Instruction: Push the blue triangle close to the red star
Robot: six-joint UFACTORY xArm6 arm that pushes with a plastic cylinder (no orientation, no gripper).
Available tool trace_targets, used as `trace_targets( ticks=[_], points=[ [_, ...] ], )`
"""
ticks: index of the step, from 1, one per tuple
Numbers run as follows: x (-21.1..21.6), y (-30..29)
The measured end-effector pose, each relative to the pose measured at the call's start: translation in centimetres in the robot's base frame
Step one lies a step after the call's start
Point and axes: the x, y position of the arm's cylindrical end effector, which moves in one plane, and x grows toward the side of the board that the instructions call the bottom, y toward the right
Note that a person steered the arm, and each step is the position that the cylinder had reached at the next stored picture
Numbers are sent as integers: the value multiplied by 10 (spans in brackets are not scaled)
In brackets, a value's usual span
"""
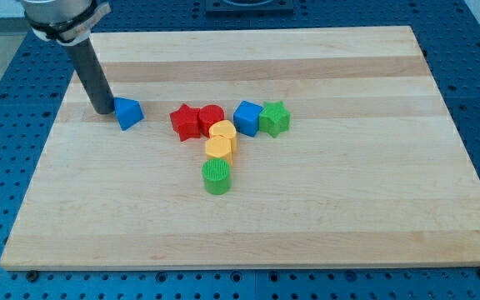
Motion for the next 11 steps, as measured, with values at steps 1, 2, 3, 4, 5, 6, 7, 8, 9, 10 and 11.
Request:
trace_targets(
  ticks=[1,2,3,4,5,6,7,8,9,10,11],
  points=[
    [-6,2],
    [3,13],
    [8,13],
    [8,3],
    [14,-22],
    [33,-28],
    [36,-11],
    [36,5],
    [36,23],
    [36,45],
    [37,63]
  ],
)
